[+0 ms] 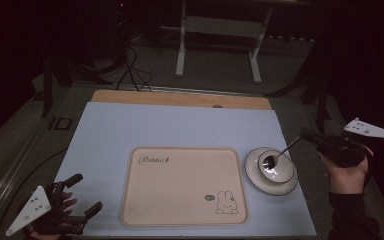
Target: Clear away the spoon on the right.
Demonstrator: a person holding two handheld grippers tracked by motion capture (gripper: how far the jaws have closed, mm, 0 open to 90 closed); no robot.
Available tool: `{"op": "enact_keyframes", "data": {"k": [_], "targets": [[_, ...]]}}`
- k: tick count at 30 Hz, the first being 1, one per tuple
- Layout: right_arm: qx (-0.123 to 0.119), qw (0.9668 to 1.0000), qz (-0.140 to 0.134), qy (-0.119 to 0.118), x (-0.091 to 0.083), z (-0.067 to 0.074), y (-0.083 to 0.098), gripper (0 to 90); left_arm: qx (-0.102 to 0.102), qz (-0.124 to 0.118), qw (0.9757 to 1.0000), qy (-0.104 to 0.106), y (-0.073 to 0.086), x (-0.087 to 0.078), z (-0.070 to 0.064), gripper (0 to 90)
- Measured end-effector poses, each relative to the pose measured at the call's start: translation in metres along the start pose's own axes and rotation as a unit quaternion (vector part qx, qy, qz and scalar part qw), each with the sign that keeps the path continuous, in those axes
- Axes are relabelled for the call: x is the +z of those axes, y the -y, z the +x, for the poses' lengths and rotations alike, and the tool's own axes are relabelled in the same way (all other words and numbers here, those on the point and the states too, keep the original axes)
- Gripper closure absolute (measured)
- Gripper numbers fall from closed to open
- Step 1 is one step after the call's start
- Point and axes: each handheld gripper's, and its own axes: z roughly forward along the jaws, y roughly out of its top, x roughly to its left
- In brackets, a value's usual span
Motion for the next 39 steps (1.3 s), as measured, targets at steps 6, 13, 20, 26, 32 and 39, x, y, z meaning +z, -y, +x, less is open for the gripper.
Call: {"op": "enact_keyframes", "data": {"k": [6, 13, 20, 26, 32, 39], "targets": [[-0.028, 0.999, 0.012, -0.031, 0.012, 0.011, -0.002, 89.8, 0.0, 0.001, 1.0, 0.0, 0.0, 0.0, 0.0, 0.0], [-0.04, 0.996, 0.022, -0.076, 0.029, 0.021, -0.001, 89.8, 0.0, 0.001, 1.0, 0.001, 0.0, 0.0, 0.0, 0.0], [-0.054, 0.9913, 0.03, -0.117, 0.045, 0.03, 0.004, 89.8, 0.0, 0.002, 1.0, 0.002, 0.0, 0.0, 0.0, 0.0], [-0.066, 0.9862, 0.041, -0.146, 0.058, 0.039, 0.008, 89.8, 0.0, 0.002, 1.0, 0.003, 0.0, 0.0, 0.0, 0.0], [-0.079, 0.9803, 0.058, -0.172, 0.071, 0.048, 0.014, 89.8, 0.001, 0.002, 1.0, 0.004, 0.0, 0.0, 0.0, 0.0], [-0.1, 0.9724, 0.077, -0.196, 0.085, 0.062, 0.016, 89.8, 0.001, 0.002, 1.0, 0.004, 0.0, 0.0, -0.001, 0.0]]}}
